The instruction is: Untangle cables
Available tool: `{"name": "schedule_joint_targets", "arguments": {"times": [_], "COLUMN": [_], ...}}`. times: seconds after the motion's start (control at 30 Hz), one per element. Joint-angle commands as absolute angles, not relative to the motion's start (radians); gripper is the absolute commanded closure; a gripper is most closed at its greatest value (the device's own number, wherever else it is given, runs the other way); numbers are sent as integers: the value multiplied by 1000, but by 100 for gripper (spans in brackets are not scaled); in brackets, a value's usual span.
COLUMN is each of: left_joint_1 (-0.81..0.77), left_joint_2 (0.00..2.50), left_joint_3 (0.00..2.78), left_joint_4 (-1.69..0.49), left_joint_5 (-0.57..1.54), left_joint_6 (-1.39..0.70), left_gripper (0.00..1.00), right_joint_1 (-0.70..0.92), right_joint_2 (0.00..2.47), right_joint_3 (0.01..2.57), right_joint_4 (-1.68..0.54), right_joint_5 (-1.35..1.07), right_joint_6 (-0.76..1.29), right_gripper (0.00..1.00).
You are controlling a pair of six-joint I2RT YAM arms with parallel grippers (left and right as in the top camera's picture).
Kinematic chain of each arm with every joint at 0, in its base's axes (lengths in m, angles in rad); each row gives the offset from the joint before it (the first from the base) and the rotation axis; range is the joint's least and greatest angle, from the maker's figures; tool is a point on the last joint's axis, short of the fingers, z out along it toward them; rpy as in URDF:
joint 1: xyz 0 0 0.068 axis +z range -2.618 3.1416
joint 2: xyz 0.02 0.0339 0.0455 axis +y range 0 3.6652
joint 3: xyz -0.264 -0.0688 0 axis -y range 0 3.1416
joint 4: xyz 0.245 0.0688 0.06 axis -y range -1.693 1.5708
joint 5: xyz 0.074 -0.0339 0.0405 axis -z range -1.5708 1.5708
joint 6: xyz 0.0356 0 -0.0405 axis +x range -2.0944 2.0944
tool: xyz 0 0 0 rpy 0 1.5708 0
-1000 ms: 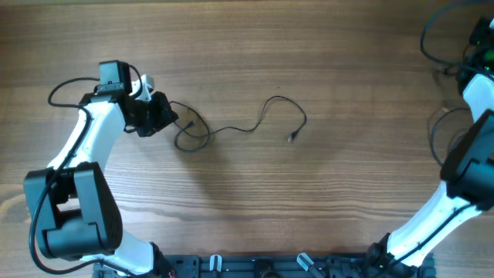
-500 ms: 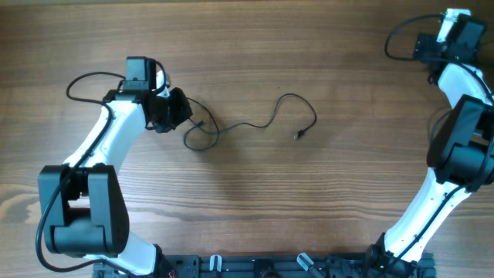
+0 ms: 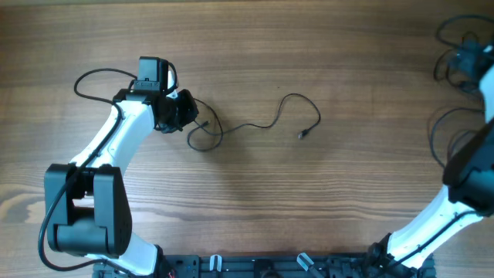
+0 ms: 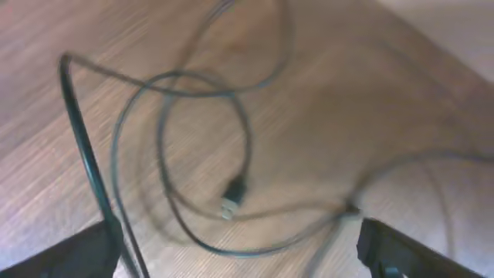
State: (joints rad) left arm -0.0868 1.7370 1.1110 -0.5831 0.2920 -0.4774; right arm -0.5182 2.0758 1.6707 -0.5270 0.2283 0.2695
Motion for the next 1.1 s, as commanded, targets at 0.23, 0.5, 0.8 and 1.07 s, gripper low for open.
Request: {"name": "schedule_joint_targets", "arguments": {"times": [0.23, 0.5, 0.8, 1.07], "left_joint_1": [-90, -90, -90, -90], "left_joint_2": [1715, 1715, 1715, 1715], "left_joint_3": [1113, 1113, 1113, 1113], "left_joint_4": [-570, -570, -571, -571], "left_joint_5": [267, 267, 268, 268], "left_joint_6": [-487, -487, -487, -487], "left_gripper": [92, 87, 88, 88], "right_joint_1": [-615, -615, -615, -613], "right_joint_2": [2074, 2179, 2239, 2233], "right_joint_3": [1594, 1518, 1518, 1576], "right_joint_4": [-599, -353, -191, -5], "right_joint_5": [26, 16, 15, -87], "right_joint_6": [710, 707, 659, 445], "right_gripper": [1, 20, 80, 94]}}
